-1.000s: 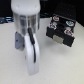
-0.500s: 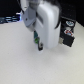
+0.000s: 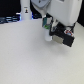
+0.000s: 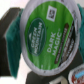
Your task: Open the kcup holder, insert the kcup into the holder, and close the kcup holder
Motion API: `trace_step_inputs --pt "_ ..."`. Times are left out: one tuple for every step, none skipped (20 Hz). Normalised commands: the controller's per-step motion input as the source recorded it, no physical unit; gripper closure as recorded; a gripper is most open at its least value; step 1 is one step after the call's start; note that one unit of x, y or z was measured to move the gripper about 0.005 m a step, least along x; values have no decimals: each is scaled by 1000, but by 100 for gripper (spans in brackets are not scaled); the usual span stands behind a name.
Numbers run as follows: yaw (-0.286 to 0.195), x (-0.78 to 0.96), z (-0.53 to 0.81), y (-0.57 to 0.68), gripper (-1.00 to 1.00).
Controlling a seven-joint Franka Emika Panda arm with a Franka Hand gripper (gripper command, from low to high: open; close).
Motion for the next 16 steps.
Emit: trace_step_inputs --pt "69 -231 339 505 100" --pt "61 -247 323 511 100" --pt "64 -260 288 498 100" --pt "71 -278 261 493 100" --pt "69 -281 249 496 100" --pt "69 -287 231 496 100" --pt "60 -275 214 503 100" --pt "61 -272 188 503 100" --pt "61 -268 179 502 100" --pt "63 -262 176 502 100" --pt "65 -255 174 499 100" --pt "83 -266 138 503 100" --pt "80 -280 121 480 100" --pt "84 -273 104 478 100" --pt "90 -293 72 472 100" --pt "95 -310 37 463 100"
